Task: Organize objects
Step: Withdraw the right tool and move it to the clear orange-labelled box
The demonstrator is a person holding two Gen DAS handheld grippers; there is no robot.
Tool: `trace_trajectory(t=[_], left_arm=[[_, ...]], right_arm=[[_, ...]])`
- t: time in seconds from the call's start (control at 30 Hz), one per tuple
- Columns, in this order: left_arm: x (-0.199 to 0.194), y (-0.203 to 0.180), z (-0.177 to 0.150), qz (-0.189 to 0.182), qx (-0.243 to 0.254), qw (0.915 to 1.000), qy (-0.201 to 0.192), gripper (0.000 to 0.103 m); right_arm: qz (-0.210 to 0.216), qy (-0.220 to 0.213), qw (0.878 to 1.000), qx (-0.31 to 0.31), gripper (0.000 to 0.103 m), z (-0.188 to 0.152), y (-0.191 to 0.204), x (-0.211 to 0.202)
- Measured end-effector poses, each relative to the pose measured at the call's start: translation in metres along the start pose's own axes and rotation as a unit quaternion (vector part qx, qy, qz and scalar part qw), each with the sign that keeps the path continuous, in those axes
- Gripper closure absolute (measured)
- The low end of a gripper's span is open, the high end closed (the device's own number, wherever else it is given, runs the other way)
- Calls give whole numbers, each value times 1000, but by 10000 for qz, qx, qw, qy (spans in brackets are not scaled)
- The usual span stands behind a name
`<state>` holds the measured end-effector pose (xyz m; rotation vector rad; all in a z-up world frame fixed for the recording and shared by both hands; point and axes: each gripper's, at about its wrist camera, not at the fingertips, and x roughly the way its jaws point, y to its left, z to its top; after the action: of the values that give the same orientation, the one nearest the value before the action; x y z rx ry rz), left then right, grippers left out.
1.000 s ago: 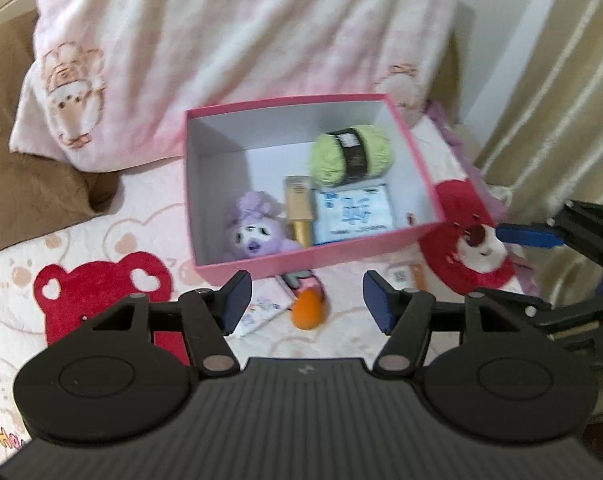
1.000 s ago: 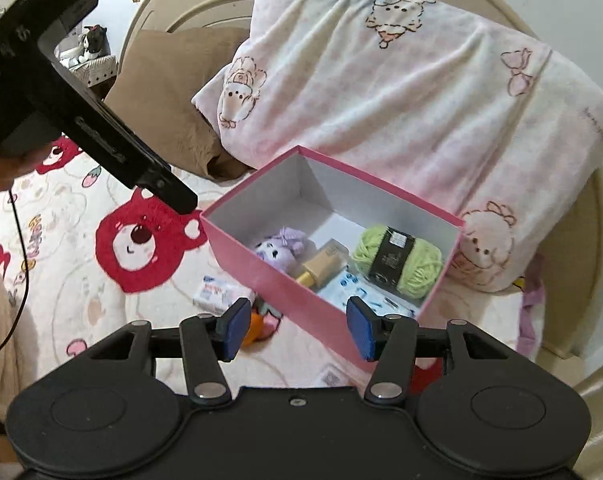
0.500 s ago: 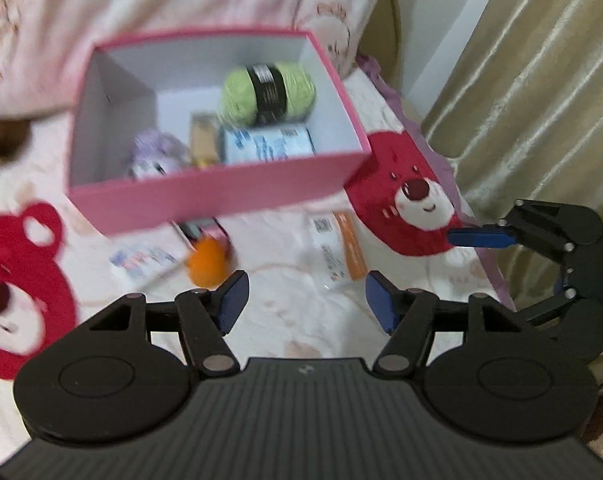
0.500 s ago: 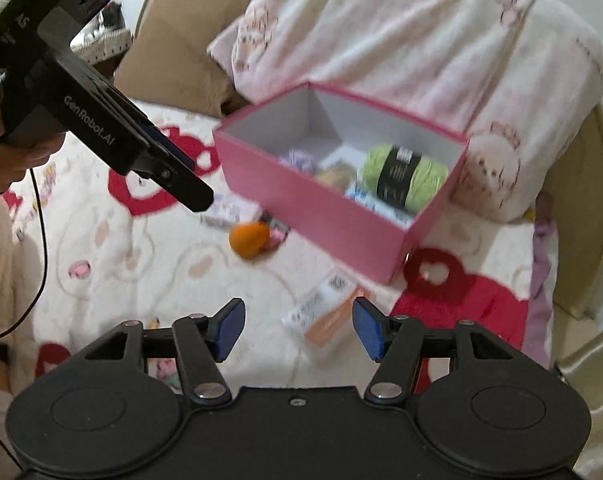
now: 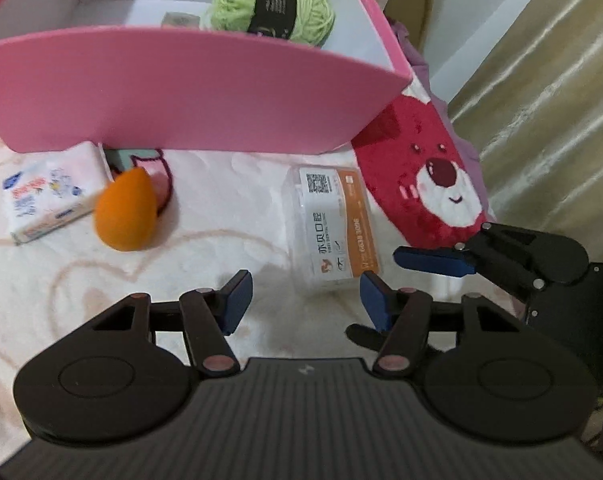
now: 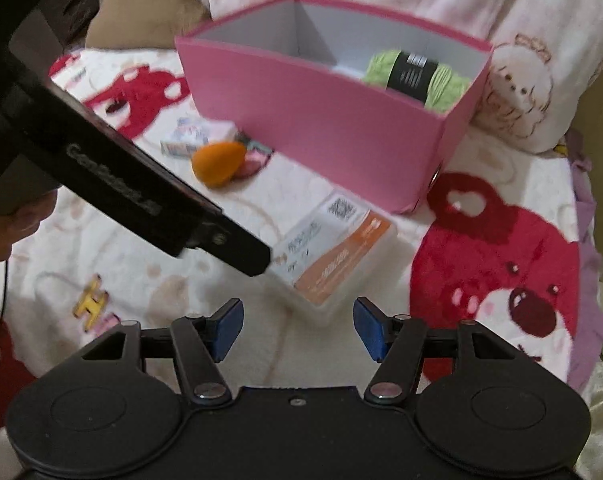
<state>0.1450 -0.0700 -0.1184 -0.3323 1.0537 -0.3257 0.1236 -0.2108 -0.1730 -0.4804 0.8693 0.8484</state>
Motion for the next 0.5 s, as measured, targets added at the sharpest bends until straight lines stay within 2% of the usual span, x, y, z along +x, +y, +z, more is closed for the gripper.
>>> trace_trajectory(t=[0.13,0.2,0.3,0.5], left_arm=[[13,0,-7,38,107,9999,-130,54],[15,3,-11,-103,76,9998,-160,56],[14,5,-13,-220,28,9996,-164,59],[3,11,-7,-294,-135,9995,44,60]], right_arm=[[-191,1,9998,-8,39,-1,2,9],[-184,-17,9998,34,48,1,2,11],[-218,-40,9998,3,49,4,7,11],[-53,-51,9999,141,54,12,19,8]])
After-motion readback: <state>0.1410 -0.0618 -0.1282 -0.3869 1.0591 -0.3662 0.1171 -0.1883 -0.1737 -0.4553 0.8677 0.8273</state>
